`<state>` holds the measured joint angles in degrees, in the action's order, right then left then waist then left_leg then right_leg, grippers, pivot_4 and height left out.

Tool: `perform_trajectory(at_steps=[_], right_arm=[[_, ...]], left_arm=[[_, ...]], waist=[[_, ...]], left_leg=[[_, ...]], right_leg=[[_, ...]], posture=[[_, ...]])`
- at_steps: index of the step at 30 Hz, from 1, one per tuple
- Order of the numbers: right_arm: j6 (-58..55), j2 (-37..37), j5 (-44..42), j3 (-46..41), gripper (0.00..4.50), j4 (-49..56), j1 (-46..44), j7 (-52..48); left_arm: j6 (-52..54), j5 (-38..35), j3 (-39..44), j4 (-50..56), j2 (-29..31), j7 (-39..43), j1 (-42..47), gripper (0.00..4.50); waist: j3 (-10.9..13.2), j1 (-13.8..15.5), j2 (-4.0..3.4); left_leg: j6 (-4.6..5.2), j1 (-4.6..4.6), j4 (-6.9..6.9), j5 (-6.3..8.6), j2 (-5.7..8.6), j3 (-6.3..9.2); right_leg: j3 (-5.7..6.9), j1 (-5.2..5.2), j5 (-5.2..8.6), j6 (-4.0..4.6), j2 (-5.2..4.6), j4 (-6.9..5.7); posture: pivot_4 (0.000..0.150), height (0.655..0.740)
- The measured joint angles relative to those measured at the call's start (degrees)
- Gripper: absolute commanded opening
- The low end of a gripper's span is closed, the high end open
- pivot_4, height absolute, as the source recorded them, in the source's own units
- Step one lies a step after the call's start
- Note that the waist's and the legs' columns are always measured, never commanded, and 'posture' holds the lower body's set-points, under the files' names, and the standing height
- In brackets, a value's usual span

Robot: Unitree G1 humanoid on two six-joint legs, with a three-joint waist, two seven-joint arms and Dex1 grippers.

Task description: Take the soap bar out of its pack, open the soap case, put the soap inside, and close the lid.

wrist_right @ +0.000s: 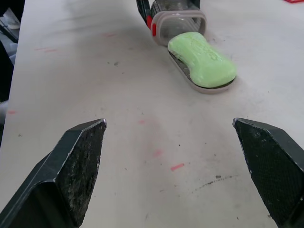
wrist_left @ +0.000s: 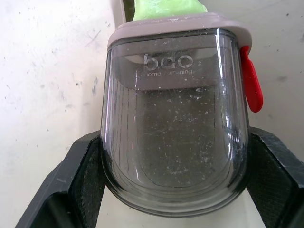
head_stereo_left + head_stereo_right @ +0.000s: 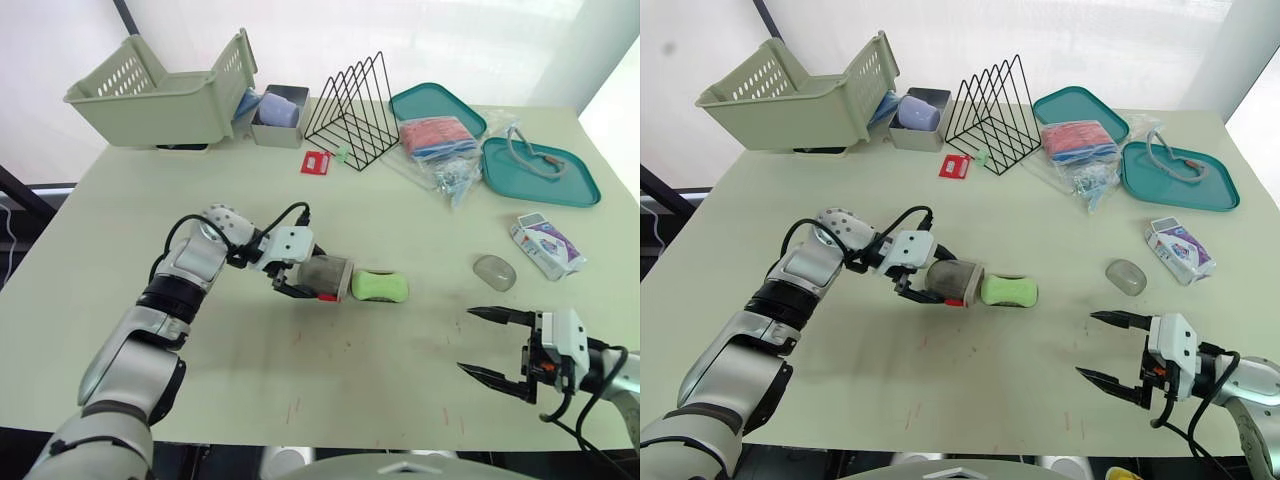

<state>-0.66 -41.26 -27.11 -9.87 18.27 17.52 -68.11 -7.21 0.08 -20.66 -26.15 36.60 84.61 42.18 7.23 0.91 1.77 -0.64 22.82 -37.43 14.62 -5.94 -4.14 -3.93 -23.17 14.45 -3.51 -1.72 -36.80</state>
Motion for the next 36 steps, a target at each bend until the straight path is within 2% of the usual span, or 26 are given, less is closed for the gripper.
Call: perform_trajectory(at_steps=[3,9,13,18,26,36], right_arm=[[-4.18,-2.49,0.11,1.03,4.50,2.42,-4.23,1.58],[-16.95,-5.77,3.22,9.76,4.50,5.81,-23.44,6.51],[-21.30,-3.78,8.61,18.80,4.50,1.33,-33.80,7.32],[-24.25,-1.51,13.44,25.85,4.50,-5.70,-42.66,6.82],[-26.97,3.19,17.00,32.07,4.50,-11.24,-47.71,5.37],[-25.37,5.44,19.68,34.17,4.50,-17.49,-50.41,2.67]], left_arm=[[0.25,-0.21,0.44,1.15,0.37,-0.23,-0.71,3.45],[2.34,-0.82,2.07,7.05,2.12,-1.10,-4.29,3.45],[4.42,-0.80,2.21,9.08,2.41,-2.25,-5.53,3.45],[6.25,-0.81,2.21,10.58,2.04,-3.28,-5.79,3.45],[8.78,-1.33,2.21,12.79,1.75,-3.84,-6.24,3.45],[9.46,-1.40,2.21,13.41,1.66,-4.36,-6.49,3.45]], waist=[[0.00,-0.18,0.00],[0.01,0.13,-0.02],[0.01,0.43,-0.02],[0.02,0.02,-0.03],[0.02,-0.12,-0.03],[0.02,-0.10,-0.03]], left_leg=[[0.00,-0.03,0.00,0.00,0.00,0.00],[0.00,0.01,0.01,0.00,-0.02,0.02],[0.00,0.06,-0.08,0.00,-0.01,0.00],[0.00,0.05,-0.08,0.00,-0.02,0.00],[0.00,0.05,-0.05,0.00,-0.02,-0.01],[0.00,0.07,-0.06,0.00,-0.02,-0.02]], right_leg=[[-0.01,0.00,0.00,0.00,0.01,-0.03],[0.00,-0.02,0.00,0.01,0.03,-0.03],[0.01,-0.02,0.00,0.01,0.01,-0.03],[0.01,-0.04,0.00,0.01,0.01,-0.05],[0.01,-0.07,0.00,0.01,0.02,-0.09],[0.01,-0.08,0.00,0.01,0.02,-0.08]], posture=[[0.150,0.7400],[0.150,0.7400],[0.150,0.7400],[0.150,0.7400],[0.150,0.7400],[0.150,0.7400]])
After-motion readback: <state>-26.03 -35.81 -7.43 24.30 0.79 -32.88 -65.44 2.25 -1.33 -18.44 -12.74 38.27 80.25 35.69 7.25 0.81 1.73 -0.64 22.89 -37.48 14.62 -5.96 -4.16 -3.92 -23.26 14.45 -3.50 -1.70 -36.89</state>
